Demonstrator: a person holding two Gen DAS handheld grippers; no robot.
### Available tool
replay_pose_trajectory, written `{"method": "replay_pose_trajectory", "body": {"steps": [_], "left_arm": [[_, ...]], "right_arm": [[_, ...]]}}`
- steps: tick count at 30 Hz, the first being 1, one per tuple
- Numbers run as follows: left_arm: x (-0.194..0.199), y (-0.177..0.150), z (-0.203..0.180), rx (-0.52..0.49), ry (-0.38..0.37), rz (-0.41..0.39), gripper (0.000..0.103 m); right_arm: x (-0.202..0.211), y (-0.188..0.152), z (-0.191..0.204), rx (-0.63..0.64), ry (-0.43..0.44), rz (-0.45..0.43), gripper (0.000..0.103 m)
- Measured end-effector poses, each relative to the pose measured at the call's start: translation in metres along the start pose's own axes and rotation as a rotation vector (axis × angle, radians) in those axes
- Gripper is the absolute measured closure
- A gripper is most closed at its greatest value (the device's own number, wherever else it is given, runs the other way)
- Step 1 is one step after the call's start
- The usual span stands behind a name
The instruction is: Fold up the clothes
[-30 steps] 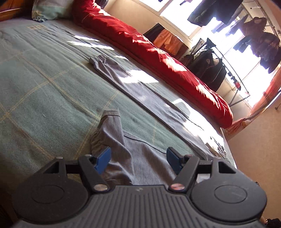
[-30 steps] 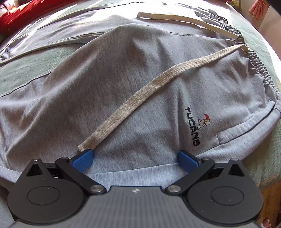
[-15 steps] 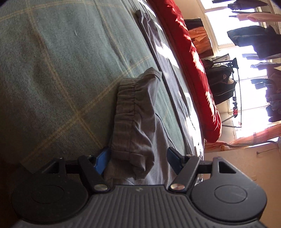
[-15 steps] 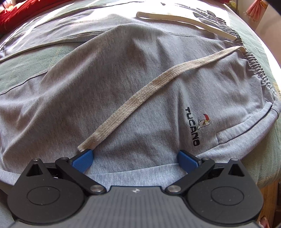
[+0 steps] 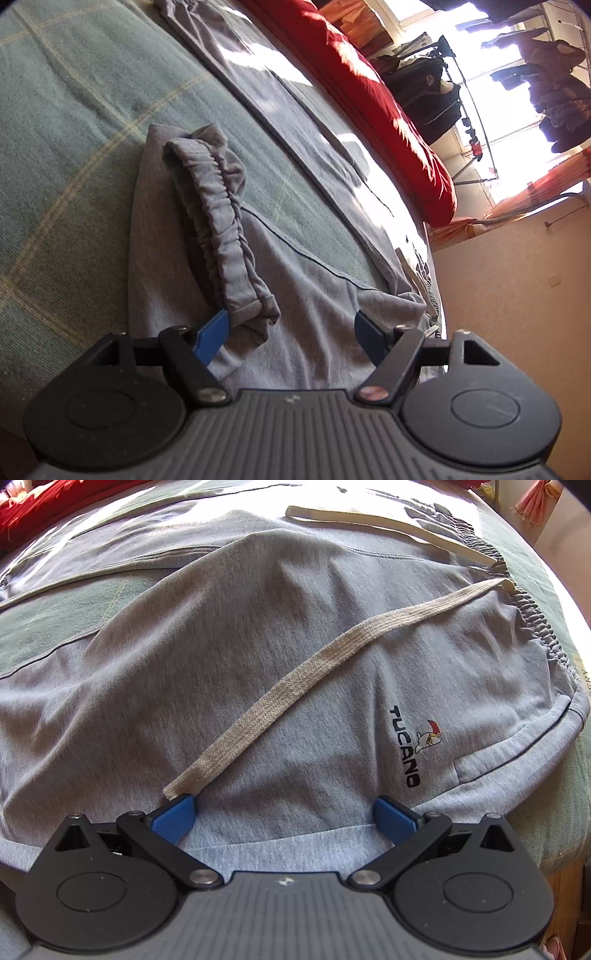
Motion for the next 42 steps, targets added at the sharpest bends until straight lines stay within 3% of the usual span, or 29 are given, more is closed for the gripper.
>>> {"method": "replay_pose_trajectory", "body": {"steps": [5,12,18,27,30,34,37,39,41,42], "left_arm": [[0.012,-0.005,-0.007,-0.059,0.035,-0.017,0.028],[0.037,0.005,0.021,0.041,0.037,-0.107,0.028],[0.013,0.028,0.044,0.119,0.019,-0.081,0.029],[-0.006,0.044,0.051,0.173,-0.029,-0.132,0.030],[-0.008,0.036,0.038,0.097,-0.045,-0.073,0.030],[-0.016,0.028,0.027,-0.002,0.024,-0.028,0.030],[-0.019,0.030,0.032,0.037,0.039,-0.056,0.038],[-0.020,0.031,0.033,0.044,0.063,-0.068,0.064],[-0.019,0.031,0.034,0.032,0.100,-0.068,0.078],[-0.018,0.030,0.034,0.034,0.108,-0.069,0.079]], "right_arm": [[0.001,-0.002,-0.002,0.002,0.005,-0.003,0.000],[0.002,-0.002,-0.003,0.003,0.003,-0.002,0.000],[0.002,-0.003,-0.002,0.003,-0.006,-0.003,0.000],[0.002,-0.003,-0.003,0.003,-0.004,0.001,0.000],[0.002,-0.003,-0.004,0.002,0.000,0.001,0.000],[0.001,-0.004,-0.005,0.003,-0.003,0.002,0.000],[-0.003,0.003,-0.002,0.006,-0.001,0.000,0.000],[-0.003,0.003,-0.002,0.005,0.001,-0.002,0.000],[-0.003,0.003,-0.002,0.005,0.002,-0.001,0.000],[-0.002,0.002,-0.002,0.004,0.002,-0.001,0.000]]}}
Point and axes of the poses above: each gripper's, at about its wrist camera, not at the fingertips, and x roughly against the way its jaws point, z to its left, y to its top, the point moved 3 cm from there along -x, roughly the way its jaws point
